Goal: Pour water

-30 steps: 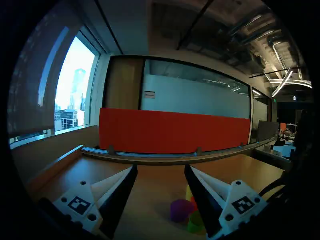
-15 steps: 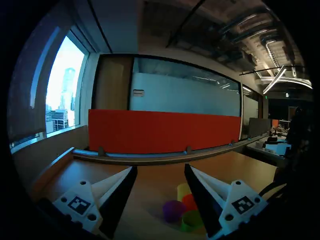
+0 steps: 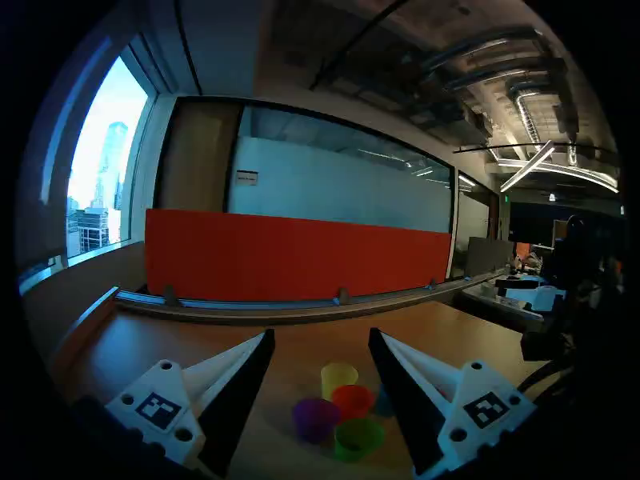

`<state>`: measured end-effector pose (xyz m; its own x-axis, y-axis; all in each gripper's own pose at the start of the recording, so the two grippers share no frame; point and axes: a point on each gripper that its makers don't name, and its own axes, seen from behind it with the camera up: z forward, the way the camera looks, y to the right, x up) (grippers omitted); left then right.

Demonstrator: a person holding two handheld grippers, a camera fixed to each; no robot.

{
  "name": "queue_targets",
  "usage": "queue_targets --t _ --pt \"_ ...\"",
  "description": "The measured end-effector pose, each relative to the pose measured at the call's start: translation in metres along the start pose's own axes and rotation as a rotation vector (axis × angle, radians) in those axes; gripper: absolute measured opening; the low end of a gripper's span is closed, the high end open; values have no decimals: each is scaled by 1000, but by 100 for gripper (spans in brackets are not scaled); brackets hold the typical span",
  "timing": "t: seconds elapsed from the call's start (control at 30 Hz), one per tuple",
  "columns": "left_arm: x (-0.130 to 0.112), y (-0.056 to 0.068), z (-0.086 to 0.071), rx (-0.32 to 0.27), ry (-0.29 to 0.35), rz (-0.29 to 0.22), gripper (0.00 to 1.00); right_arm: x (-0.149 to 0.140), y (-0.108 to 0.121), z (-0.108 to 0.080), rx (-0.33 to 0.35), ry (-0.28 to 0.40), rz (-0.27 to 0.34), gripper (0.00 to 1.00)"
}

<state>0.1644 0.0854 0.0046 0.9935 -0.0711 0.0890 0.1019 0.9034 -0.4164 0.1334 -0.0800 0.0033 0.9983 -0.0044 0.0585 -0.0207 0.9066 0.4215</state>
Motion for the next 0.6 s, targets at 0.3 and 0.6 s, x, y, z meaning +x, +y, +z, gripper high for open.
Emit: queue_targets --t 0.3,0.6 --pt "-2 6 3 -38 1 -1 86 4 -13 5 64 0 -11 99" --pt "-9 13 3 -89 -32 26 86 -3 -19 11 105 -44 -47 99"
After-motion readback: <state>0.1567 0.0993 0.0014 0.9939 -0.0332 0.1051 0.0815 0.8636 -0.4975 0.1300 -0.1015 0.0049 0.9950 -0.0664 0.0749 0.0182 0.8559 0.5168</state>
